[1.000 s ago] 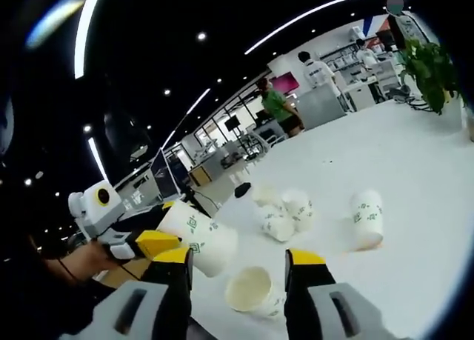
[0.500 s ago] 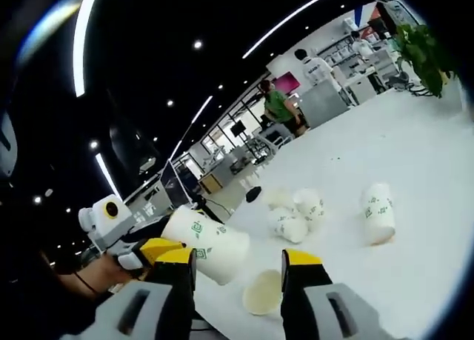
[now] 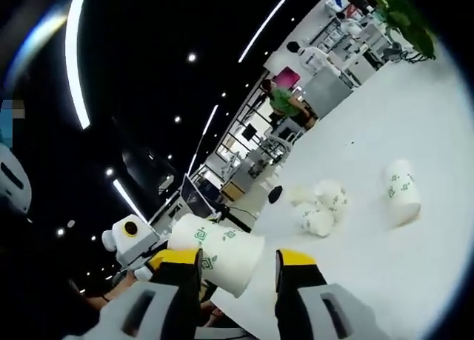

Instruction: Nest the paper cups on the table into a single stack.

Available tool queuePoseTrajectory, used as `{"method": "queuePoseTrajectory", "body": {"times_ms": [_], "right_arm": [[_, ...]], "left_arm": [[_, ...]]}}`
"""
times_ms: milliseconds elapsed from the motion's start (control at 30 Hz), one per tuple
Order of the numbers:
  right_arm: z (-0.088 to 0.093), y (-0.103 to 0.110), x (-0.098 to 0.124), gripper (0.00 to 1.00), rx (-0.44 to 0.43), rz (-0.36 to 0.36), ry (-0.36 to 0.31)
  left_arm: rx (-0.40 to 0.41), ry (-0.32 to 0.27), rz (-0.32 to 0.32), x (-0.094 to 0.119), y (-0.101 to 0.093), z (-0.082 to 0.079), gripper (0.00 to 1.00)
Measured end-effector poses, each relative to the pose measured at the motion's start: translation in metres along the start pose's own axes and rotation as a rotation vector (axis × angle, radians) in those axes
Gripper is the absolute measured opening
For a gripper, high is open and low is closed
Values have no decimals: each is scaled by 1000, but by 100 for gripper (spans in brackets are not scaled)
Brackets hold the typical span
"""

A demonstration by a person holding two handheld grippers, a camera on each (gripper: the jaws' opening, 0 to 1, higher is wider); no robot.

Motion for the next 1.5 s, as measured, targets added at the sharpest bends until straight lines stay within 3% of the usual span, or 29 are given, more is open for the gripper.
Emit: {"method": "queuePoseTrajectory", "body": {"times_ms": [333, 467, 700, 933, 1500], "right_arm": [[2, 3, -1, 36, -162, -83, -44], [2, 6, -2, 36, -186, -115, -46], [2, 6, 1, 24, -182, -109, -65], [-4, 11, 3, 10, -211, -152, -100], [-10, 21, -1, 0, -174, -182, -89]], "left_arm": [[16, -26, 51, 4, -4, -2, 37], [16, -31, 70, 5, -6, -3, 37], [-11, -11, 87, 7, -7, 0, 37], [-98, 68, 124, 9, -12, 10, 37], [-153, 172, 132, 9, -4, 33, 36]]}}
Point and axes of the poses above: the point that each gripper's makers call its tool centre point, and the gripper's own axes: x roughly backward along the fingers, y roughly to its left, z roughly out of its underside, the point moved 8 cm from there along x, roughly backward along the fingers, and after that the axes turned 9 degrees about -z, right-handed, at the moved point
